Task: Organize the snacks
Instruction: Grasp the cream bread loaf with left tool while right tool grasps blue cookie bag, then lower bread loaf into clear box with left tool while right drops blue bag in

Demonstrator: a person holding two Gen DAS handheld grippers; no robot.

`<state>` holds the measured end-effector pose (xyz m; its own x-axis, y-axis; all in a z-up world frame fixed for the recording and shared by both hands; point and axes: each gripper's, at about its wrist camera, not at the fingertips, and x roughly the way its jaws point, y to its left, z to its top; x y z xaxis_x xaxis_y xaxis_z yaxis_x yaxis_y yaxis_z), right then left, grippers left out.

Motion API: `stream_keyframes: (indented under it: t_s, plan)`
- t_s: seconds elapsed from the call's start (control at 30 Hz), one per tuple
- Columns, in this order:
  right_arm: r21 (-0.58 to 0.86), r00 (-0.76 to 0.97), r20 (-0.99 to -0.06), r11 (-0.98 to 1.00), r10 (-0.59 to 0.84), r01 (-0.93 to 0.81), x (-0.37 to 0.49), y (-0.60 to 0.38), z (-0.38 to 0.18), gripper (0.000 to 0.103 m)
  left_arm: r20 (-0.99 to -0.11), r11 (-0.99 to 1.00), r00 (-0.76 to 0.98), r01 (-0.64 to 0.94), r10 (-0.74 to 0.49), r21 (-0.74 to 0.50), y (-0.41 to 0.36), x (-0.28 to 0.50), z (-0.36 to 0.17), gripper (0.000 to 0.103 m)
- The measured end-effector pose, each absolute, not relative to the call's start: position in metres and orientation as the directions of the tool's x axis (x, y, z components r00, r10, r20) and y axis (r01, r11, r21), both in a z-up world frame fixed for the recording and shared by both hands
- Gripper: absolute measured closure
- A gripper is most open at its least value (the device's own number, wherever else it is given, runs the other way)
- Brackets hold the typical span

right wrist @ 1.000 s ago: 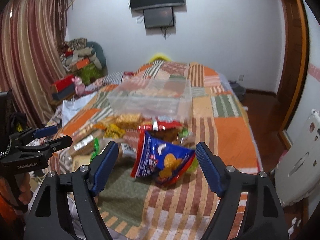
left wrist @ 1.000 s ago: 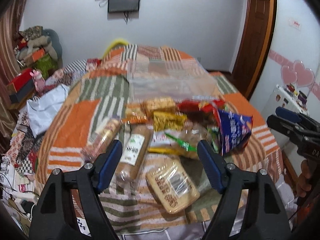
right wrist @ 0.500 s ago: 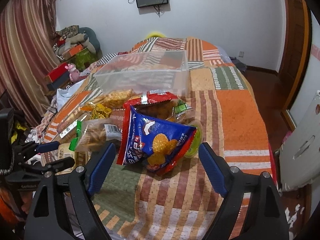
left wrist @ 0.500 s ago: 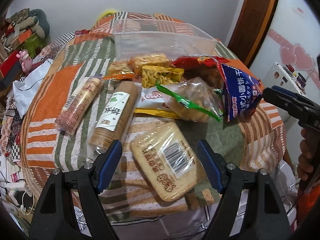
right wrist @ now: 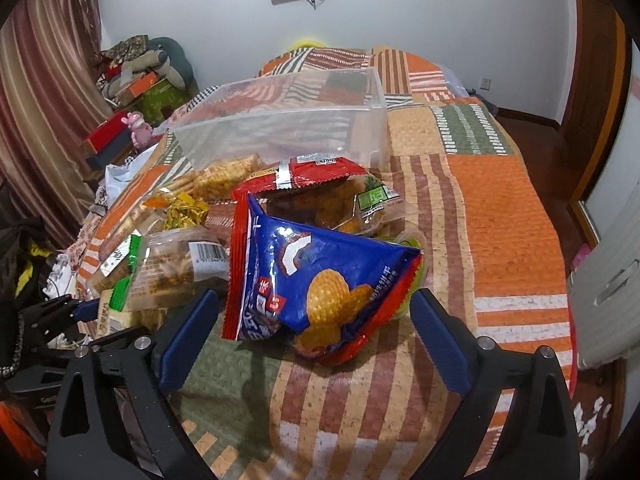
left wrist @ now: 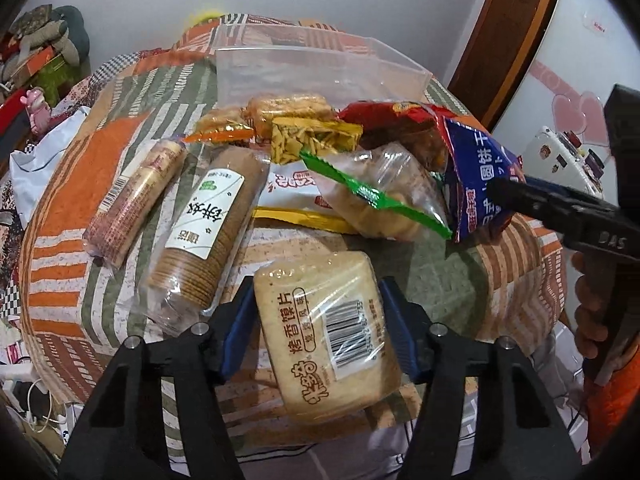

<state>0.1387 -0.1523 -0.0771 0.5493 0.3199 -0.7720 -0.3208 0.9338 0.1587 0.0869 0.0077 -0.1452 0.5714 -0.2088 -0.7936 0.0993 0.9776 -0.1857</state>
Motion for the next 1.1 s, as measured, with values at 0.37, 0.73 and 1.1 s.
stream_keyframes:
  t_s: [0.37, 0.73, 1.1]
  plan:
    - [0.223, 0.533, -0.762, 0.921, 0.368, -0.319, 0.147, -0.160, -0.082, 0.034, -0.759, 0.976, 0.618, 0.076, -0.208, -0.206, 0.017, 0.086, -0.128, 0.046]
    - [0.233, 0.589, -0.700, 0.909, 0.404, -0.346, 0.139, -0.165, -0.061, 0.044, -0.693, 0.982, 0.702, 0.051, -0.164, -0.181, 0.023, 0.090, -0.095, 0.048]
    - [0.219, 0.658, -0.628, 0.906, 0.415, -0.363, 0.146, -0.168, -0.023, 0.044, -0.616, 0.987, 0.777, 0.044, -0.132, -0.157, 0.033, 0.108, -0.051, 0.048]
